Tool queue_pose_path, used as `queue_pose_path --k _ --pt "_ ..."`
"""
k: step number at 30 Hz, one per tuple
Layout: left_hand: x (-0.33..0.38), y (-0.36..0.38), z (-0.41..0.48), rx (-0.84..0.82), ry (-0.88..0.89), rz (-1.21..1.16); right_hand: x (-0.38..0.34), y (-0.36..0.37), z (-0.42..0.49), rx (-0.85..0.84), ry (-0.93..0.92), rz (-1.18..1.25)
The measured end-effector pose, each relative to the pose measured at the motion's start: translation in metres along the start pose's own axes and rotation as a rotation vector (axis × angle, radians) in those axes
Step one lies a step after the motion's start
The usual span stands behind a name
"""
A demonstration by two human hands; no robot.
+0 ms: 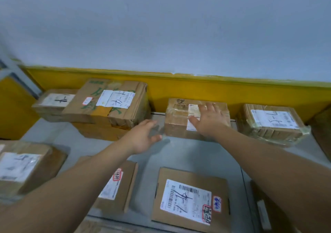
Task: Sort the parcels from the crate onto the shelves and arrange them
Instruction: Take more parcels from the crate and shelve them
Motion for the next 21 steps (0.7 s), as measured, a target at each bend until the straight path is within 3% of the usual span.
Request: queue_pose_path --k 6,14,18,21 --pt "-0.076 -0.01 -0.059 0.001 0.054 0.063 -0.103 0.028 -0.032 -0.006 -0.082 0.071" --pt "-0.227 0.01 -0.094 0.003 -0.256 0.112 -0.23 0.106 -0.084 -0.143 -0.129 0.185" --pt "-0.249 0.029 -0.106 -0.026 -0.329 -0.017 -0.253 0.131 -0.097 -0.219 -0.115 0.15" --pt "-0.245 0.037 -0.111 -0.02 -0.285 -0.053 -0.25 0.132 -0.102 -0.192 -0.093 0.104"
Point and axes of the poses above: each hand's wrist, its own z-axis towards the middle knuckle, its own y-axis out of the palm, x = y × z, the point moved 7 cm from there along z, towards the middle knuckle, and after that the axes turned 11 degrees about -y, right-handed, at the moved point
